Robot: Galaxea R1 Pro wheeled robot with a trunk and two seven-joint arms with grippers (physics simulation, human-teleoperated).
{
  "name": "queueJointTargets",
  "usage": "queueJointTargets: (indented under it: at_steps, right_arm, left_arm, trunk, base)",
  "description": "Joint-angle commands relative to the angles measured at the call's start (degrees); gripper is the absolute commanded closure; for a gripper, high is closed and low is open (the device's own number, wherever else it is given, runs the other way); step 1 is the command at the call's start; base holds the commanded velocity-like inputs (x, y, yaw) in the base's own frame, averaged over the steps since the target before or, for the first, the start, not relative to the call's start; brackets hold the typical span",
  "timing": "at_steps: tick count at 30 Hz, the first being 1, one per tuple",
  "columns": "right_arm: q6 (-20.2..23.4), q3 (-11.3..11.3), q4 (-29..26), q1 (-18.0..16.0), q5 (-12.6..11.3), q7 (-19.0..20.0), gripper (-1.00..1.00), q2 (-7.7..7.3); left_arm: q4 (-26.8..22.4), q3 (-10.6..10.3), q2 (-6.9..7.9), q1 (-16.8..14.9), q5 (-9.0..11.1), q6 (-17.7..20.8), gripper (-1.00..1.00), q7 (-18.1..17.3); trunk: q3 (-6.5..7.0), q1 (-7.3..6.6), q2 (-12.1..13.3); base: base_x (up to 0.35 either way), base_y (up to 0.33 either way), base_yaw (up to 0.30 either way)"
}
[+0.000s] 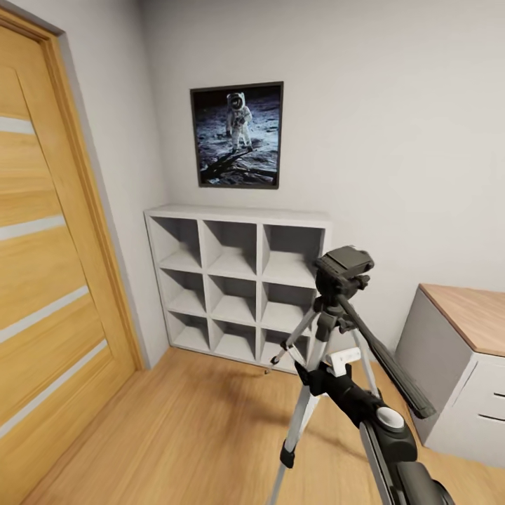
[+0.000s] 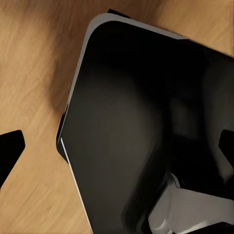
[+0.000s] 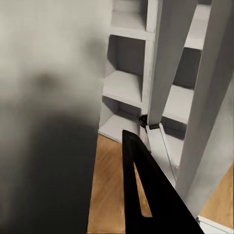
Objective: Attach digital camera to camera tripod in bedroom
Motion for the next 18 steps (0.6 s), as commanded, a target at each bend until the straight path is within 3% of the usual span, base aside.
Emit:
queueJointTargets:
  at_steps: [1,9,18]
  right_arm:
    - [0.13,-0.14,-0.11,-0.06,0.94,0.56,1.00,0.14]
    - [0.49,-0.35,0.07,-0.06,5.00,0.56,1.00,0.17]
    - [3.03,-0.75,0.36,-0.06,5.20,1.04,1.00,-0.36]
  left_arm:
    - [-0.10,0.08,-0.01,0.03,0.23,-0.06,-1.00,0.04]
    - [-0.10,0.12,-0.01,0.05,0.23,-0.06,-1.00,0.04]
    - [-0.10,0.17,-0.01,0.04,0.29,-0.06,-1.00,0.04]
  trunk:
    - [-0.06,0.03,-0.05]
    - [-0.06,0.03,-0.05]
    - [-0.06,0.03,-0.05]
  base:
    - [0.113,0.000,0.000]
    - [0.025,0.000,0.000]
    - [0.001,0.000,0.000]
